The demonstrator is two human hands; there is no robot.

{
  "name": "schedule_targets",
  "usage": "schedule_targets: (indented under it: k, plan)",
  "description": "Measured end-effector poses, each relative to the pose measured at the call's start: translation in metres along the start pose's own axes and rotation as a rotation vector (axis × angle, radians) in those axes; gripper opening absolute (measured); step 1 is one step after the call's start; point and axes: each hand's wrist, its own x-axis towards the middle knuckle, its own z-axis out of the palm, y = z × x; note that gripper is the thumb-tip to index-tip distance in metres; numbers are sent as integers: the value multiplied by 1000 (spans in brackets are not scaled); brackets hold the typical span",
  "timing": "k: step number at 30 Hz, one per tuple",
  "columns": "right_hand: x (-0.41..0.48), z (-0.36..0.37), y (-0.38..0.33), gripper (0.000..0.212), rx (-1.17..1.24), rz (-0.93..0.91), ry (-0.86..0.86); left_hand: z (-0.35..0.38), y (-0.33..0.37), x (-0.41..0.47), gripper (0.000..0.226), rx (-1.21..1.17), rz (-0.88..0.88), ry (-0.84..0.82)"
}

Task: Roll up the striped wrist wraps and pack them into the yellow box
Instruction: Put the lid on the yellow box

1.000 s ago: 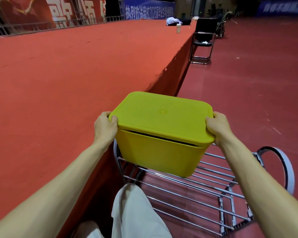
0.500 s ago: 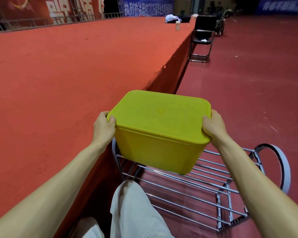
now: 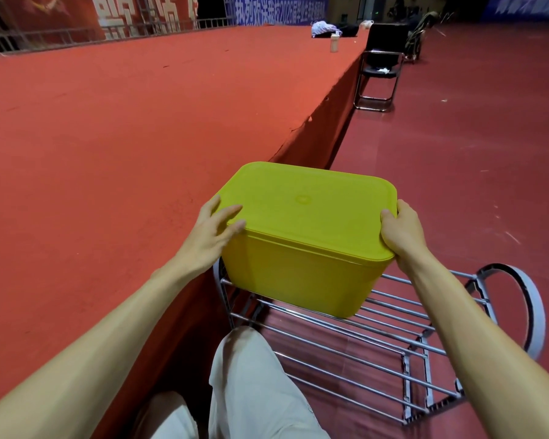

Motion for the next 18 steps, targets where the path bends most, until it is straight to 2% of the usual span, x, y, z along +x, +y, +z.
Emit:
schedule_targets:
  k: [1, 3, 6, 8, 10, 14, 18]
  plan:
    - [1, 0, 0, 27, -10, 0, -3, 0, -1, -1, 66, 15, 2, -24]
    - [2, -1, 1, 28, -20, -5, -11, 3, -5, -3, 71, 63, 33, 33]
    - [2, -1, -1, 31, -38, 16, -25, 11, -8, -4, 60, 143, 46, 167]
    - [1, -1, 0, 31, -50, 23, -28, 17, -7, -5, 57, 174, 38, 199]
    - [0, -1, 0, 31, -61, 11, -25, 18, -7, -5, 59, 191, 44, 174]
    - [-2, -4, -1, 32, -87, -8, -43, 5, -9, -3, 74, 201, 18, 11]
    - [-2, -9, -2, 31, -60, -11, -87, 2, -4, 5, 61, 145, -53, 46]
